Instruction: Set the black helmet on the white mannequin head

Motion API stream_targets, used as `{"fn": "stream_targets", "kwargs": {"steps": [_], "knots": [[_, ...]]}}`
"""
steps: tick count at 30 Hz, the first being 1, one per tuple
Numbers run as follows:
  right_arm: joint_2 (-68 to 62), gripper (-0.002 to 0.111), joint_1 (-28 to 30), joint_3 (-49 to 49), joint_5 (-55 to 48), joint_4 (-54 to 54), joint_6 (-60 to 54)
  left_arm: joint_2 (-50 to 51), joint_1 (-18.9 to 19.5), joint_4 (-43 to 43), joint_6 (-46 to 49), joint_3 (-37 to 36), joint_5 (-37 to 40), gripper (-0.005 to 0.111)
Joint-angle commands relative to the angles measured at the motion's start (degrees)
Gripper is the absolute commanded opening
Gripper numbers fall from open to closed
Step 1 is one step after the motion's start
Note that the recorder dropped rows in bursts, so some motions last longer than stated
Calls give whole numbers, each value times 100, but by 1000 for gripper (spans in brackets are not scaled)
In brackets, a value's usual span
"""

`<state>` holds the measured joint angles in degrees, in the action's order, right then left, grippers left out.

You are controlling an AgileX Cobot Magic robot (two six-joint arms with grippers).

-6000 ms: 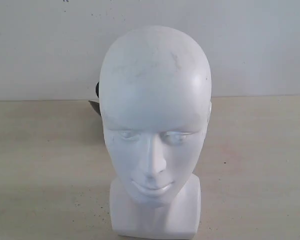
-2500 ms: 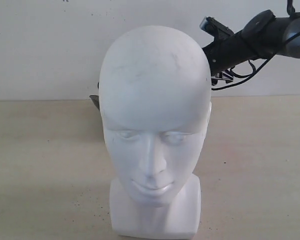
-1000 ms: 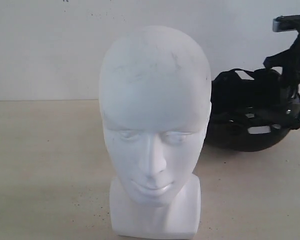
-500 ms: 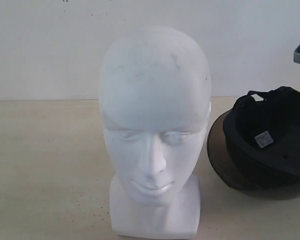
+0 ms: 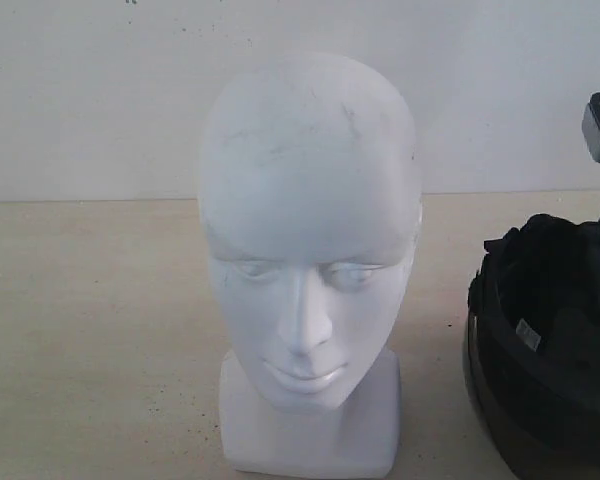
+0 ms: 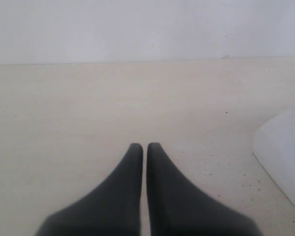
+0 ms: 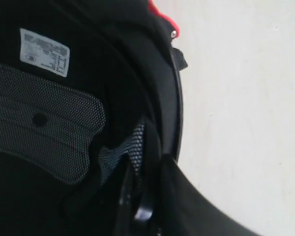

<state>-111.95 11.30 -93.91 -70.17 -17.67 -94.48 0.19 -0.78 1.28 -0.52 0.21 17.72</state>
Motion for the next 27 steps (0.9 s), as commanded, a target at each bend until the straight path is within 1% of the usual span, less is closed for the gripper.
{"fn": "stream_targets", "kwargs": {"steps": [1, 3, 4, 7, 17, 27], "knots": [[78, 0, -56, 0, 21, -468, -198, -19, 4, 41, 8, -21, -12, 4], [144, 0, -325, 0, 21, -484, -541, -19, 4, 41, 8, -21, -12, 4], [185, 0, -545, 0, 21, -311, -655, -19, 4, 41, 8, -21, -12, 4], [184, 0, -913, 0, 21, 210, -571, -19, 4, 41, 8, -21, -12, 4], [203, 0, -1059, 0, 21, 161, -382, -19, 4, 41, 8, -21, -12, 4], [203, 0, -1849, 10, 21, 175, -545, -19, 4, 41, 8, -21, -12, 4]]}}
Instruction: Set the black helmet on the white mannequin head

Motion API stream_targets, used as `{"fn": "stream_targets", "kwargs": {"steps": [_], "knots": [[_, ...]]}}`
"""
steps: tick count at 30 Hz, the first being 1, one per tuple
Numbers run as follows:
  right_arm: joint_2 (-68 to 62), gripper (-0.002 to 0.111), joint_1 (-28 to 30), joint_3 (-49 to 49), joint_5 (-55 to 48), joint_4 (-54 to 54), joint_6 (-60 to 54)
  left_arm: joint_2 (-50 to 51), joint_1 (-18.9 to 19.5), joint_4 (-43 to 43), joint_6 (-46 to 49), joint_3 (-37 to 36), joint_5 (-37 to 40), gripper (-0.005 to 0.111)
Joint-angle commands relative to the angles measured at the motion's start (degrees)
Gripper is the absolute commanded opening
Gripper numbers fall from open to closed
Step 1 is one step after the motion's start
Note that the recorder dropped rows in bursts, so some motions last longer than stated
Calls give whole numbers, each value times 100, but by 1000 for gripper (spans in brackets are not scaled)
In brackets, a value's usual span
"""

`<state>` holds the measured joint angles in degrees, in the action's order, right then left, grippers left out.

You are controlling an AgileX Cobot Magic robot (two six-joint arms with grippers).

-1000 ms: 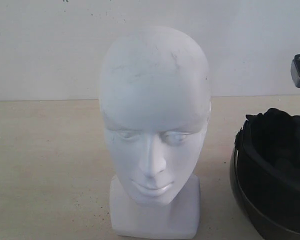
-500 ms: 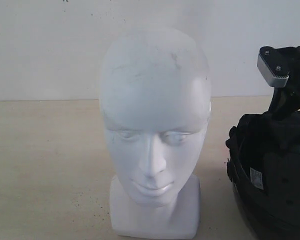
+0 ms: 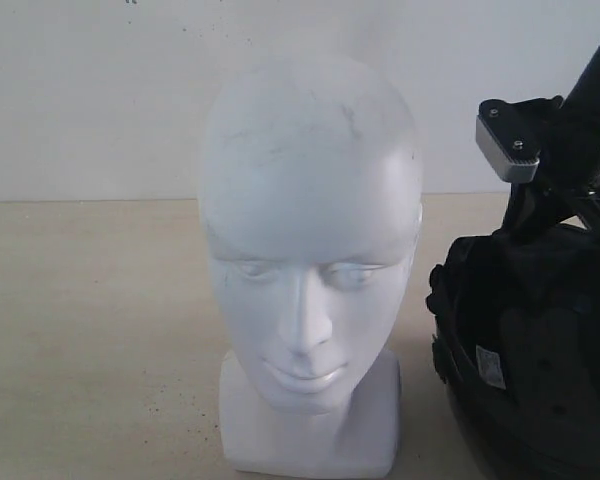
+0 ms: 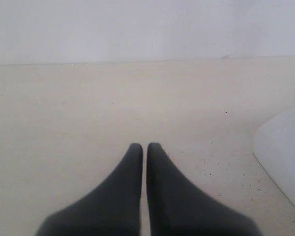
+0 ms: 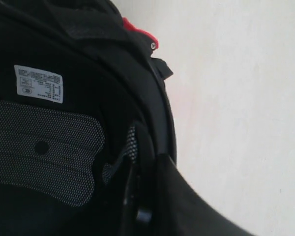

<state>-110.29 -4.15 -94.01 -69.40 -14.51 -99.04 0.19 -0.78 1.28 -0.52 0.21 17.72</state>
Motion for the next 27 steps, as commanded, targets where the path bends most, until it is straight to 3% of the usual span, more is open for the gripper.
{"fn": "stream_targets", "kwargs": {"steps": [1, 5, 13, 24, 27], "knots": [[46, 0, -377, 20, -56, -94, -100, -19, 4, 41, 8, -21, -12, 4], [57, 0, -443, 20, -56, 369, -284, -19, 4, 41, 8, -21, -12, 4], [166, 0, -368, 33, -56, 298, -547, -19, 4, 41, 8, -21, -12, 4], [178, 0, -368, 33, -56, 122, 811, -19, 4, 41, 8, -21, -12, 4], [178, 10, -368, 23, -56, 122, 1181, -19, 4, 41, 8, -21, -12, 4]]}}
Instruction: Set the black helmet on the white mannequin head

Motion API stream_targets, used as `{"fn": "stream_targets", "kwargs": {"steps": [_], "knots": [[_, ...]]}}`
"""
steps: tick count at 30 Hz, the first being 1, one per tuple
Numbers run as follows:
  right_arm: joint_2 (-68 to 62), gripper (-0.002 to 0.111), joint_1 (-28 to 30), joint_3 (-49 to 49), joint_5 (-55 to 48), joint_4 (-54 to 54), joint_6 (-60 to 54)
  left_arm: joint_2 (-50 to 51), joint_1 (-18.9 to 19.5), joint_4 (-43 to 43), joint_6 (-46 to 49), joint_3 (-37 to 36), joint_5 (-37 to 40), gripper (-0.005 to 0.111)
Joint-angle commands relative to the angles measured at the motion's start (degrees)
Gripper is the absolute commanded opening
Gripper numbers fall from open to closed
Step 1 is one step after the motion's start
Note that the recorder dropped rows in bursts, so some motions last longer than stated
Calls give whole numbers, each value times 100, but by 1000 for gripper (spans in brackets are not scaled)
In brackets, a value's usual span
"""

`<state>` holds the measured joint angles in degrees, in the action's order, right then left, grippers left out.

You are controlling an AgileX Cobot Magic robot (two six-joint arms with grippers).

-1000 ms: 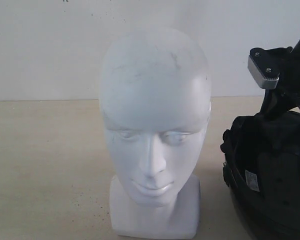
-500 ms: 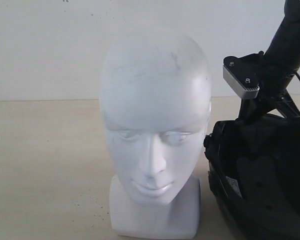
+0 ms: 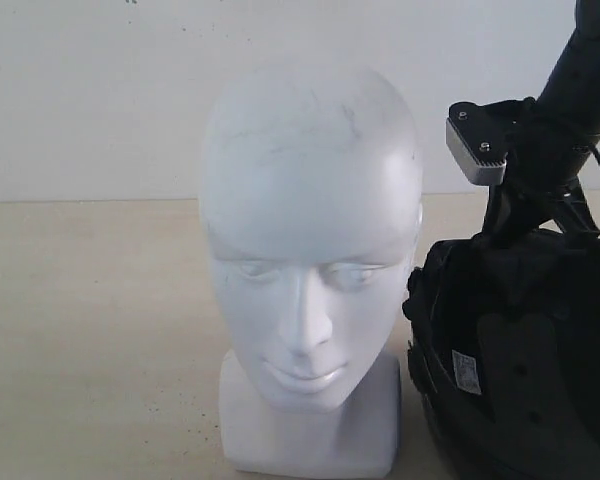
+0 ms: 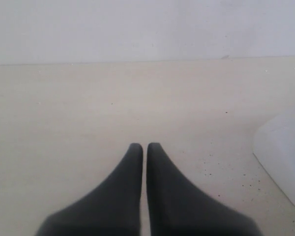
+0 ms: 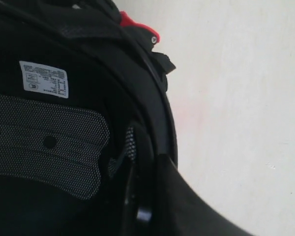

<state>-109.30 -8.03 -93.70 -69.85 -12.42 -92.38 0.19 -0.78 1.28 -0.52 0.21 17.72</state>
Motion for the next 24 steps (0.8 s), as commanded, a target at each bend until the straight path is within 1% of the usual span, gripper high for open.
{"fn": "stream_targets", "kwargs": {"steps": [1, 3, 4, 6, 7, 8, 14, 17, 21, 24], "knots": [[79, 17, 19, -7, 29, -87, 592, -19, 4, 41, 8, -21, -12, 4], [79, 29, 19, -7, 79, -87, 691, -19, 4, 41, 8, -21, -12, 4], [79, 39, 19, -7, 92, -87, 717, -19, 4, 41, 8, -21, -12, 4], [79, 51, 19, -7, 103, -87, 806, -19, 4, 41, 8, -21, -12, 4], [79, 55, 19, -7, 103, -87, 835, -19, 4, 41, 8, -21, -12, 4], [79, 57, 19, -7, 117, -87, 835, -19, 4, 41, 8, -21, -12, 4], [300, 56, 19, -61, 147, 0, 1035, -19, 4, 41, 8, -21, -12, 4], [607, 57, 19, -174, 155, 82, 1338, -19, 4, 41, 8, -21, -12, 4], [1140, 57, 19, -196, 65, 368, 2184, -19, 4, 41, 8, -21, -12, 4], [1548, 57, 19, -196, -11, 696, 3184, -19, 4, 41, 8, -21, -12, 4]]}}
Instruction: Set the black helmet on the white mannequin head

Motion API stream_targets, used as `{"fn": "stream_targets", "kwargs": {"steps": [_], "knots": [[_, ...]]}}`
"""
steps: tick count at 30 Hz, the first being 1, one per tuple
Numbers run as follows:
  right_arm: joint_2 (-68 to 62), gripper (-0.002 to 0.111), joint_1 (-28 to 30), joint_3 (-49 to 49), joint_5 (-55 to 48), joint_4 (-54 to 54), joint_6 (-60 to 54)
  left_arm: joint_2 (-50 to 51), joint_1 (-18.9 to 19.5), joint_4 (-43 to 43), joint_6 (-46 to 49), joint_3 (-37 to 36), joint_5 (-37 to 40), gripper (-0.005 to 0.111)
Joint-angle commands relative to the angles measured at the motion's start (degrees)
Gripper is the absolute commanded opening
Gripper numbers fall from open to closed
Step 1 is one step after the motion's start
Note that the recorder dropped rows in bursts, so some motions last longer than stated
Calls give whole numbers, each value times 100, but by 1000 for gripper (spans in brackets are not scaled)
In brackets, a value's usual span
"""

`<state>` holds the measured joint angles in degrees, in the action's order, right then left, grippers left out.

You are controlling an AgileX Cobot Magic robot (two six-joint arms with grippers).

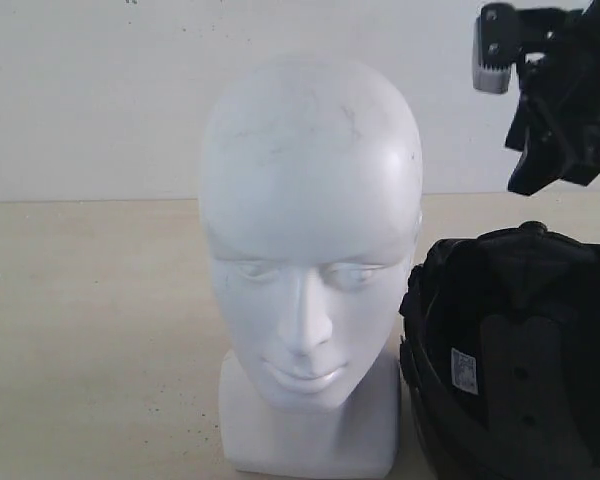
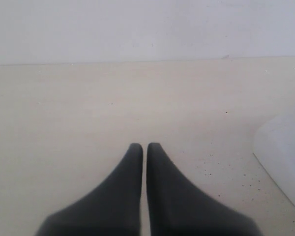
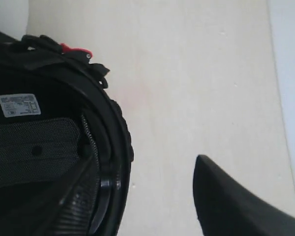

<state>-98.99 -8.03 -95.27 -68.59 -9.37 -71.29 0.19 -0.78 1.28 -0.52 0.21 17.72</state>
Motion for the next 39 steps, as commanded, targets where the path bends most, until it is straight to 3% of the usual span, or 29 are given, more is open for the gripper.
{"fn": "stream_targets", "kwargs": {"steps": [1, 7, 9, 11, 12, 19, 25, 30, 39], "knots": [[654, 57, 19, -40, -137, 509, 1468, -19, 4, 41, 8, -21, -12, 4], [1289, 53, 19, 4, -137, 937, 4413, -19, 4, 41, 8, -21, -12, 4], [1454, 37, 19, 90, -137, 971, 5046, -19, 4, 41, 8, -21, -12, 4], [1625, 9, 19, 221, -137, 937, 5241, -19, 4, 41, 8, -21, -12, 4], [1694, 0, 19, 318, -137, 937, 5317, -19, 4, 41, 8, -21, -12, 4], [2571, 0, 19, 1504, -137, 937, 5544, -19, 4, 41, 8, -21, -12, 4], [3971, 0, 19, 3042, -53, 37, 5657, -19, 4, 41, 8, -21, -12, 4], [5230, 0, 9, 4251, 1337, -851, 6134, -19, 4, 41, 8, -21, -12, 4], [5907, 0, 9, 5832, 2647, -526, 6209, -19, 4, 41, 8, -21, -12, 4]]}}
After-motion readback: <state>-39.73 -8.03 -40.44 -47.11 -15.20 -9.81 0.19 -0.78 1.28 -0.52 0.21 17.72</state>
